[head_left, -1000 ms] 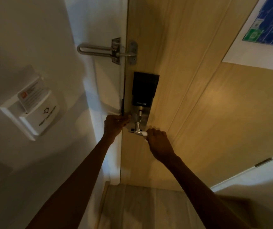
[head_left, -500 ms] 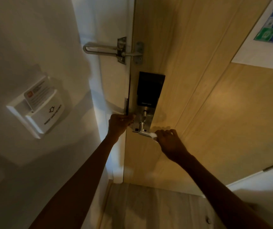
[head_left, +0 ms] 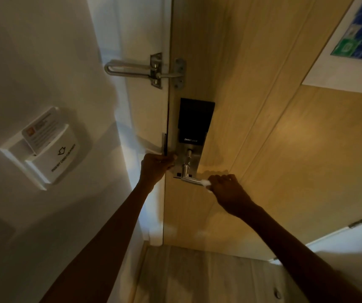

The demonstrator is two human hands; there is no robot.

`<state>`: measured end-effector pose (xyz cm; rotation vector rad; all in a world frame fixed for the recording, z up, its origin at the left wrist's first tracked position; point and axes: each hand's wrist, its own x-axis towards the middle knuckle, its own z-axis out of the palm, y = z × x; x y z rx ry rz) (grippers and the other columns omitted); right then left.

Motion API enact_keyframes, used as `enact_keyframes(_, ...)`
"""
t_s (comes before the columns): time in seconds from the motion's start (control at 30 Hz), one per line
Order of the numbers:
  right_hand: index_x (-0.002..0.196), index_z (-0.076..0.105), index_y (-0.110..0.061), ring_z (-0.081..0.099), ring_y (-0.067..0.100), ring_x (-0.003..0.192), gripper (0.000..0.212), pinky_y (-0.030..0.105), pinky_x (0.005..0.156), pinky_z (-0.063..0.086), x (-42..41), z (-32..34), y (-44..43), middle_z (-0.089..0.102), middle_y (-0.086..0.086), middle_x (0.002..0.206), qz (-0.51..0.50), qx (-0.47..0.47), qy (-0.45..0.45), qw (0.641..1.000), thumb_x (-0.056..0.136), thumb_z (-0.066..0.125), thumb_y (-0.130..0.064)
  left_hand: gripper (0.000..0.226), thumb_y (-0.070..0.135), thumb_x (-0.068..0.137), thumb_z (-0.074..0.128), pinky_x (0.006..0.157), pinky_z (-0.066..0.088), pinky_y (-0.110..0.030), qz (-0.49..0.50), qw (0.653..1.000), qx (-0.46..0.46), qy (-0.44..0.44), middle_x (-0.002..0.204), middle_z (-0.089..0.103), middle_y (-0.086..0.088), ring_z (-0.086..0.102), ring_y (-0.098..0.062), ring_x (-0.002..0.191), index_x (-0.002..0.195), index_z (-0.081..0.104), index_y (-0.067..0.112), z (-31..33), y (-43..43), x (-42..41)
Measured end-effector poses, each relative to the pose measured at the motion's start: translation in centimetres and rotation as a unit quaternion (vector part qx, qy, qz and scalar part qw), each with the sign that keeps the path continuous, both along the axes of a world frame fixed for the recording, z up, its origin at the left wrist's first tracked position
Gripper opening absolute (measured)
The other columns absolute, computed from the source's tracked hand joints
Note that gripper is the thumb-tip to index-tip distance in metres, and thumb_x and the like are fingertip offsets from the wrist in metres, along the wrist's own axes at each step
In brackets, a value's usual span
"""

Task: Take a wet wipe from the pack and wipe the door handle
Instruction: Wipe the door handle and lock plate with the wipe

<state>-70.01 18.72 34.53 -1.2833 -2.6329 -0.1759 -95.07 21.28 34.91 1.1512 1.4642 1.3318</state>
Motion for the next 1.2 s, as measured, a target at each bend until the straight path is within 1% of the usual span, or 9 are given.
enact_keyframes(0.17,0.098,0.058,-0.009,0.057,0.023,0.071,0.014,0.037,0.075,0.047,-1.7,-0.5,0.0,0.062,0.009,0.081,-0.006,0.012,0.001,1.0,0.091,0.055,-0.022,0.028,0.026,0.081,0.076,0.086,0.058,-0.048,-0.005,0.999,0.005,0.044,0.086,0.077,-0.014,0.076,-0.023,0.081,0.093,0.076,0.001,-0.3,0.2,-0.3)
enact_keyframes(0.33,0.108,0.056,-0.011,0.057,0.022,0.077,0.017,0.037,0.082,0.043,-2.1,-0.1,0.2,0.062,0.007,0.091,0.001,-0.055,0.0,0.998,0.096,0.05,-0.022,0.032,0.035,0.08,0.075,0.085,0.058,-0.051,-0.013,0.996,0.012,0.086,0.081,0.077,-0.012,0.075,-0.023,0.078,0.088,0.077,0.003,-0.5,0.4,-0.8)
enact_keyframes(0.47,0.101,0.057,-0.01,0.049,0.017,0.071,0.02,0.03,0.074,0.04,0.0,1.8,0.8,0.059,0.007,0.086,0.009,-0.125,-0.009,0.992,0.1,0.043,-0.024,0.034,0.04,0.079,0.074,0.086,0.058,-0.049,-0.016,0.994,0.018,0.11,0.076,0.077,-0.008,0.075,-0.017,0.074,0.085,0.078,0.006,-0.5,0.5,-0.9)
enact_keyframes(0.57,0.104,0.058,-0.01,0.057,0.021,0.078,0.016,0.034,0.079,0.044,-2.3,1.0,0.3,0.062,0.008,0.092,-0.001,-0.094,-0.02,0.995,0.097,0.049,-0.021,0.034,0.04,0.079,0.075,0.085,0.058,-0.05,-0.017,0.993,0.021,0.114,0.077,0.077,-0.008,0.075,-0.019,0.075,0.085,0.078,0.007,-0.6,0.7,-1.0)
enact_keyframes(0.63,0.101,0.058,-0.01,0.058,0.022,0.072,0.013,0.036,0.074,0.047,-3.2,-0.1,-0.2,0.064,0.008,0.087,-0.024,-0.063,0.006,0.998,0.093,0.056,-0.02,0.032,0.036,0.079,0.075,0.082,0.059,-0.05,-0.015,0.993,0.027,0.118,0.079,0.077,-0.009,0.075,-0.02,0.077,0.087,0.078,0.005,-0.4,0.6,-0.9)
enact_keyframes(0.77,0.099,0.058,-0.009,0.056,0.023,0.066,0.013,0.032,0.065,0.038,-0.4,0.5,0.2,0.063,0.009,0.079,0.028,-0.047,0.007,0.998,0.092,0.057,-0.02,0.031,0.035,0.08,0.076,0.083,0.059,-0.047,-0.023,0.992,0.019,0.12,0.076,0.076,-0.011,0.075,-0.019,0.075,0.086,0.078,0.005,0.0,0.4,-0.7)
enact_keyframes(0.93,0.095,0.06,-0.008,0.056,0.021,0.063,0.014,0.034,0.063,0.049,0.8,0.8,0.6,0.062,0.008,0.073,0.041,-0.005,-0.01,0.999,0.088,0.065,-0.018,0.046,0.049,0.074,0.075,0.08,0.06,-0.048,-0.035,0.991,0.034,0.124,0.075,0.076,-0.011,0.075,-0.019,0.075,0.083,0.077,0.004,-0.1,0.4,-1.1)
enact_keyframes(1.07,0.101,0.058,-0.009,0.057,0.02,0.068,0.017,0.034,0.069,0.048,-0.6,-1.3,0.0,0.062,0.007,0.081,0.006,0.054,0.012,0.998,0.089,0.062,-0.021,0.035,0.038,0.077,0.078,0.081,0.059,-0.05,-0.032,0.991,0.029,0.127,0.074,0.076,-0.012,0.075,-0.022,0.076,0.083,0.077,0.004,-0.1,0.8,-1.2)
enact_keyframes(1.2,0.101,0.061,-0.008,0.058,0.021,0.069,0.019,0.034,0.069,0.047,1.2,-1.3,0.4,0.063,0.008,0.082,0.026,0.104,-0.007,0.994,0.086,0.067,-0.019,0.039,0.044,0.074,0.077,0.079,0.059,-0.05,-0.034,0.991,0.032,0.127,0.073,0.076,-0.011,0.075,-0.023,0.072,0.084,0.078,0.006,-0.1,0.8,-1.3)
